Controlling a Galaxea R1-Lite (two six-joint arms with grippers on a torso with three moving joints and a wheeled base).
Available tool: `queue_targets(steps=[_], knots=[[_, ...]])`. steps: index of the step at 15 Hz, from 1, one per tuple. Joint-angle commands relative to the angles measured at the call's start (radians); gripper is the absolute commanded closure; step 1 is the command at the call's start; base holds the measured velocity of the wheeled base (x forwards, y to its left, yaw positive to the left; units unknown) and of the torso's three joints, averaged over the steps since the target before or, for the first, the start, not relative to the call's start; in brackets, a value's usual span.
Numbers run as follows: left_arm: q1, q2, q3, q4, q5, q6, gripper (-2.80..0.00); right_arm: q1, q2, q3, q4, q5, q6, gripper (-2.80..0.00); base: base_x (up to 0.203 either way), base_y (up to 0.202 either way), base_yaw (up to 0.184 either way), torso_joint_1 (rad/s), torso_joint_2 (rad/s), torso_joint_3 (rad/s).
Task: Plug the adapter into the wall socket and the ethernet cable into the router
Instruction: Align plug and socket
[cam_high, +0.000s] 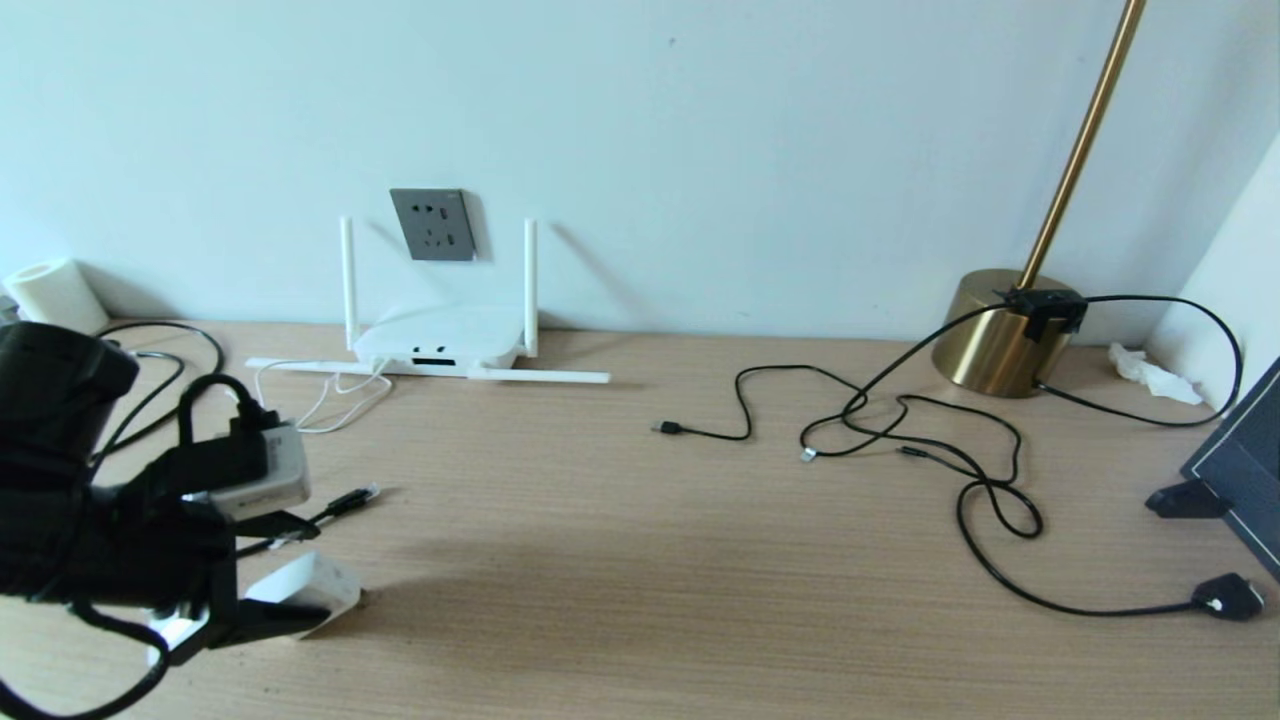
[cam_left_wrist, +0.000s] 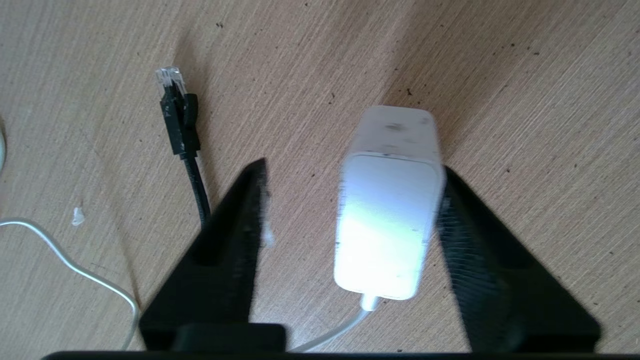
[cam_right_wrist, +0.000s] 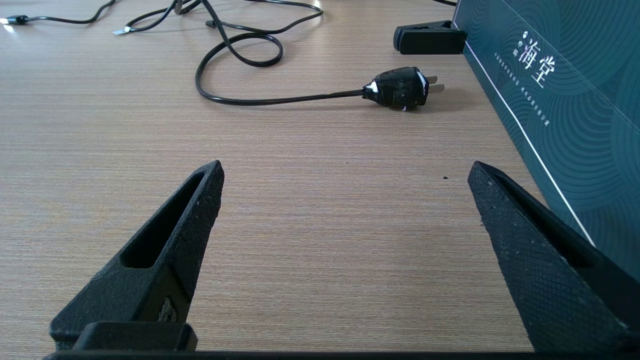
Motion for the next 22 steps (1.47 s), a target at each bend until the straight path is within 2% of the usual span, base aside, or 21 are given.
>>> queue_targets(steps=[1,8,10,12,14,16,17,18,20,22], knots=[[0.001,0.004,0.006,0.005,-0.001,0.006,0.0,0.0,0.0,0.011,0.0,0.0,0.001,-2.8,0.0,0.0,0.0,0.0,0.0,0.0],[-0.002,-0.021,0.009,0.011,-0.002,0.006,0.0,0.001,0.0,0.011,0.0,0.0,0.001,-2.8,0.0,0.0,0.0,0.0,0.0,0.0],[0.0,-0.043,-0.007,-0.007,-0.015,-0.021,0.0,0.001,0.0,0.011,0.0,0.0,0.001,-2.8,0.0,0.0,0.0,0.0,0.0,0.0],[0.003,-0.043,-0.075,-0.012,-0.07,-0.139,0.0,0.0,0.0,0.011,0.0,0.0,0.001,-2.8,0.0,0.0,0.0,0.0,0.0,0.0],[0.003,-0.038,-0.167,-0.013,-0.123,-0.353,0.0,0.001,0.0,0.011,0.0,0.0,0.001,-2.8,0.0,0.0,0.0,0.0,0.0,0.0],[0.004,-0.028,-0.263,-0.018,-0.142,-0.609,0.0,0.0,0.0,0.011,0.0,0.0,0.001,-2.8,0.0,0.0,0.0,0.0,0.0,0.0],[0.008,-0.021,-0.287,-0.039,-0.136,-0.715,0.0,0.0,0.0,0.011,0.0,0.0,0.001,-2.8,0.0,0.0,0.0,0.0,0.0,0.0],[0.019,-0.017,-0.289,-0.098,-0.097,-0.795,0.0,0.001,0.0,0.011,0.0,0.0,0.001,-2.8,0.0,0.0,0.0,0.0,0.0,0.0],[0.026,-0.041,-0.225,-0.219,0.014,-0.885,0.0,0.001,0.0,0.011,0.0,0.0,0.001,-2.8,0.0,0.0,0.0,0.0,0.0,0.0],[0.019,-0.143,-0.123,-0.316,0.054,-0.935,0.0,0.001,0.0,0.011,0.0,0.0,0.001,-2.8,0.0,0.0,0.0,0.0,0.0,0.0]])
